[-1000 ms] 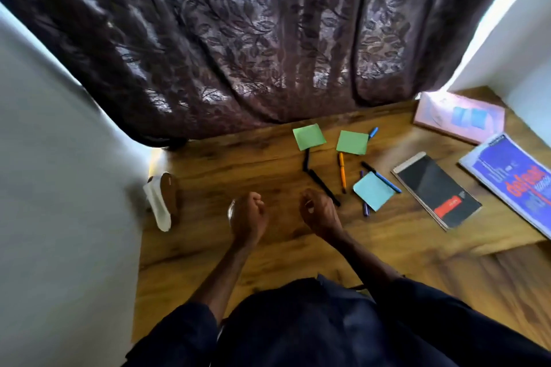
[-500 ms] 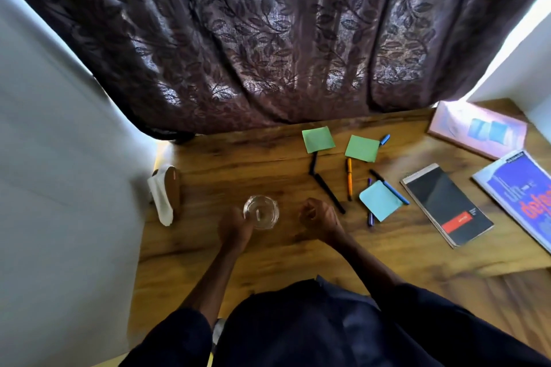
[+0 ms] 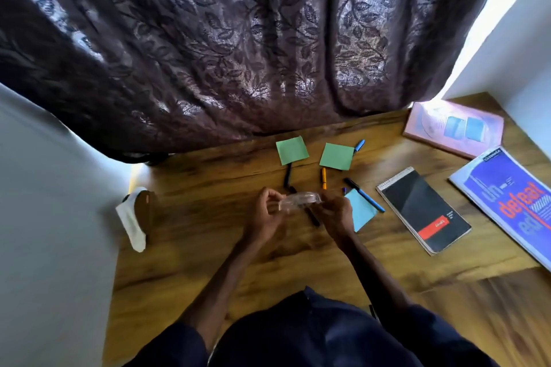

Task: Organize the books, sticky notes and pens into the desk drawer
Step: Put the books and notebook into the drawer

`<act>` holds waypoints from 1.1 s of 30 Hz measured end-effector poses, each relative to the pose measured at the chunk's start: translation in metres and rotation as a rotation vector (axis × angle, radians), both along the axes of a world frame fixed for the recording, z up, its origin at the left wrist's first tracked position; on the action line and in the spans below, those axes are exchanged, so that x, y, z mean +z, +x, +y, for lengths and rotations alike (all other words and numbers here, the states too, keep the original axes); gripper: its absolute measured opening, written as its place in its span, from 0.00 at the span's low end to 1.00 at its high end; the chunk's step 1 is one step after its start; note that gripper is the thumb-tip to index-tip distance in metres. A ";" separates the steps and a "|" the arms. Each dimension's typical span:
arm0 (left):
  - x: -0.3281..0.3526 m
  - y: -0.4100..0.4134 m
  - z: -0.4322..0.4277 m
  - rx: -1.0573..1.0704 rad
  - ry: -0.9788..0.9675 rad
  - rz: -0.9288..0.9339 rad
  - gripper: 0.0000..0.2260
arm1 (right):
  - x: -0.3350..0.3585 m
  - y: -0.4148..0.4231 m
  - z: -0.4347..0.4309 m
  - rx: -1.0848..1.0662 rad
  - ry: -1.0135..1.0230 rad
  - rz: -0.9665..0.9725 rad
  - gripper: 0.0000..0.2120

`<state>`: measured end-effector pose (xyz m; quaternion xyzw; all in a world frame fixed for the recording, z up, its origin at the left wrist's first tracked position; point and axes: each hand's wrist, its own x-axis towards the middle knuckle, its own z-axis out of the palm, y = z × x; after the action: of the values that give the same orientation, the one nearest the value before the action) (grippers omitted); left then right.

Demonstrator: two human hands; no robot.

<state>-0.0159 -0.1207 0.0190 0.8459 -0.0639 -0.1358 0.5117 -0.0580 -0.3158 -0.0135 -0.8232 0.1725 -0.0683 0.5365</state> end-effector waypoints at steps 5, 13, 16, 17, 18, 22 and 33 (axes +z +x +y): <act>0.003 -0.004 -0.007 -0.019 -0.031 -0.028 0.12 | 0.005 0.005 -0.004 -0.048 -0.042 -0.076 0.09; -0.010 0.005 0.009 0.164 -0.046 0.228 0.14 | -0.002 0.006 0.006 0.045 0.174 0.067 0.14; -0.016 0.005 0.017 0.161 -0.070 0.268 0.16 | -0.003 0.008 0.007 0.066 0.166 0.084 0.13; -0.018 0.004 0.020 0.169 -0.086 0.274 0.17 | -0.003 0.009 0.008 0.071 0.164 0.093 0.13; -0.019 0.003 0.022 0.176 -0.094 0.282 0.18 | -0.003 0.009 0.009 0.074 0.161 0.100 0.13; -0.022 -0.002 0.029 0.194 -0.087 0.292 0.17 | 0.001 0.004 0.018 0.060 0.153 0.101 0.12; -0.023 -0.011 0.103 0.226 -0.090 0.289 0.08 | 0.019 0.006 0.094 0.125 0.114 0.075 0.05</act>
<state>-0.0272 -0.0172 -0.0037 0.7958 0.0995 -0.1946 0.5648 -0.0524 -0.2214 0.0050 -0.8025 0.1445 0.0060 0.5789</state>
